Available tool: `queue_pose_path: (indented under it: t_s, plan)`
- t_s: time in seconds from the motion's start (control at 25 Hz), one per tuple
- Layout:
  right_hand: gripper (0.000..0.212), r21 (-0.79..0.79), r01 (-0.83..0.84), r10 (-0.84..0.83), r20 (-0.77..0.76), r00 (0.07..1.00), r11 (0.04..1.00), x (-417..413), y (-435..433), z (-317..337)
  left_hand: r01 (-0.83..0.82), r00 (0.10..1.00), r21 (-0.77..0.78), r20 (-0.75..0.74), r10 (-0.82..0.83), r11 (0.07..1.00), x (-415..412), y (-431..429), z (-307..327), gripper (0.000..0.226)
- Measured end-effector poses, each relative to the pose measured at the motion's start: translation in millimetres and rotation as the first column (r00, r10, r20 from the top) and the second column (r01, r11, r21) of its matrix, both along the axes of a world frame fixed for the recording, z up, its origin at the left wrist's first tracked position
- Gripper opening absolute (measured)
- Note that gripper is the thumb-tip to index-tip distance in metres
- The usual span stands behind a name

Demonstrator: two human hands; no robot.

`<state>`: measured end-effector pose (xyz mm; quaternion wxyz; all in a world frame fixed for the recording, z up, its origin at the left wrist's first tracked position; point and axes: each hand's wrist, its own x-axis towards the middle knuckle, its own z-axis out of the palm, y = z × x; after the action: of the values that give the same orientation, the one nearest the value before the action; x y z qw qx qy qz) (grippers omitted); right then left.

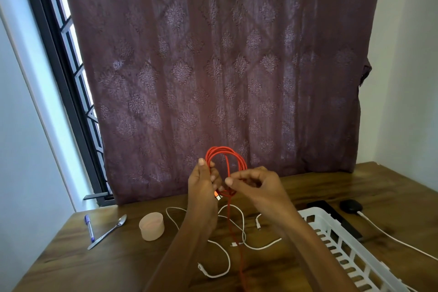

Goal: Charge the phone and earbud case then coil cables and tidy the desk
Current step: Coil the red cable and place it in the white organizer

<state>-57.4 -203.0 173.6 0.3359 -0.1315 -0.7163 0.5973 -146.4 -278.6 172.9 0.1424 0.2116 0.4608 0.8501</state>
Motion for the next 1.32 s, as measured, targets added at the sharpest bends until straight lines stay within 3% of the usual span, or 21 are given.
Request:
queue_pose_path:
  t_s: [0.08,0.2,0.4,0.52,0.6,0.68,0.88,0.96,1.0,1.08,1.2,1.32]
  plan:
    - [0.008,-0.073,-0.074,0.076,0.015,0.997,0.995,0.0,-0.1,2.0,0.008,1.000,-0.017,-0.011,-0.008,1.000,0.8,-0.3,-3.0,0.036]
    - [0.008,-0.157,-0.019,0.018,-0.008,1.000,0.987,-4.4,-3.6,2.5,0.046,0.998,-0.003,-0.036,-0.047,0.999,0.3,-0.1,-2.2,0.035]
    - [0.009,-0.164,-0.019,0.023,0.023,0.999,0.986,-9.6,-4.5,2.1,0.103,0.993,0.011,-0.054,-0.102,0.995,-4.2,-3.0,-5.3,0.035]
    - [0.016,-0.045,0.120,-0.116,0.089,0.989,0.992,-13.6,-2.8,2.3,0.075,0.995,0.011,-0.064,-0.074,0.997,-2.8,-2.5,-6.1,0.034]
    - [0.015,0.140,0.246,-0.262,0.117,0.958,0.959,-12.8,3.1,3.5,0.023,0.994,-0.014,-0.110,-0.024,1.000,-0.8,-1.6,-5.0,0.034]
    - [0.012,0.244,0.254,-0.286,0.106,0.952,0.936,-10.0,9.0,6.3,-0.015,0.989,-0.036,-0.149,0.009,0.999,0.3,-1.6,-3.7,0.033]
    - [0.018,-0.114,0.114,-0.126,-0.098,0.987,0.987,-10.5,21.0,13.6,-0.030,0.979,-0.083,-0.203,0.012,0.996,2.2,-0.1,-2.9,0.033]
    - [0.017,-0.131,0.097,-0.111,-0.105,0.988,0.987,-8.0,30.3,18.6,-0.032,0.964,-0.121,-0.267,-0.002,0.992,2.2,1.0,-3.5,0.032]
    - [0.014,-0.089,0.079,-0.087,-0.090,0.992,0.993,-5.5,35.9,21.3,-0.042,0.950,-0.143,-0.313,-0.005,0.989,1.5,0.3,-3.5,0.031]
    - [0.005,0.141,0.054,-0.052,-0.015,0.999,0.989,3.3,48.2,27.4,-0.095,0.903,-0.182,-0.429,0.008,0.979,-2.8,-2.9,-2.2,0.031]
    - [0.011,0.490,0.053,-0.114,0.095,0.989,0.870,14.5,65.7,32.9,-0.158,0.854,-0.206,-0.520,0.029,0.966,-11.8,-8.9,0.7,0.031]
    - [0.024,0.503,0.057,-0.108,0.073,0.991,0.863,19.0,74.3,30.8,-0.135,0.900,-0.163,-0.433,0.052,0.977,-16.9,-11.3,3.1,0.031]
